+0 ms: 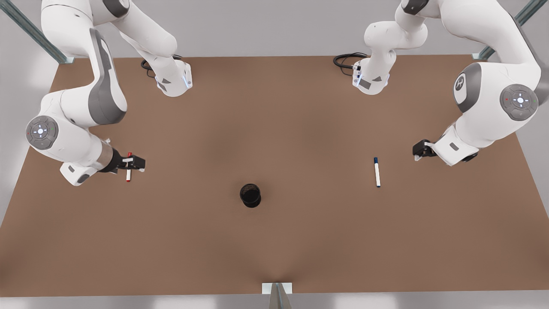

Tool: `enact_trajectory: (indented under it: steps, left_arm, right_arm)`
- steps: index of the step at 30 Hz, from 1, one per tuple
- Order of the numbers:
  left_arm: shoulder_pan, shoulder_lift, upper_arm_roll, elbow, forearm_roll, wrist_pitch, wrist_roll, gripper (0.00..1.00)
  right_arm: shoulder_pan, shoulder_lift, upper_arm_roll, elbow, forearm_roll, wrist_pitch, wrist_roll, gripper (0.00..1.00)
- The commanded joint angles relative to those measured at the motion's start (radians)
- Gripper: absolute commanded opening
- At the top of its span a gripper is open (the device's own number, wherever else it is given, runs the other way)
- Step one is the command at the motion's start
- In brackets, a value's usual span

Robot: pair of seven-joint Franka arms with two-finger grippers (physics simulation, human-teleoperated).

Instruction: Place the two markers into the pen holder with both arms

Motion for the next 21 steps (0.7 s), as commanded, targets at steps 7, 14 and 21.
enact_trajectory:
  steps: [7,14,21]
  left_arm:
    - [-0.003,0.092,0.003,-0.283,-0.051,0.423,-0.090,1.00]
    - [-0.032,0.058,0.004,-0.671,-0.050,0.833,-0.318,1.00]
    - [-0.007,0.122,0.006,-0.749,0.019,0.891,-0.229,0.98]
  right_arm:
    - [-0.115,0.020,0.005,-0.256,-0.018,0.206,0.036,1.00]
    - [-0.215,0.110,0.002,-0.494,-0.096,0.502,-0.007,1.00]
    - [-0.270,0.189,0.002,-0.497,-0.177,0.546,-0.020,1.00]
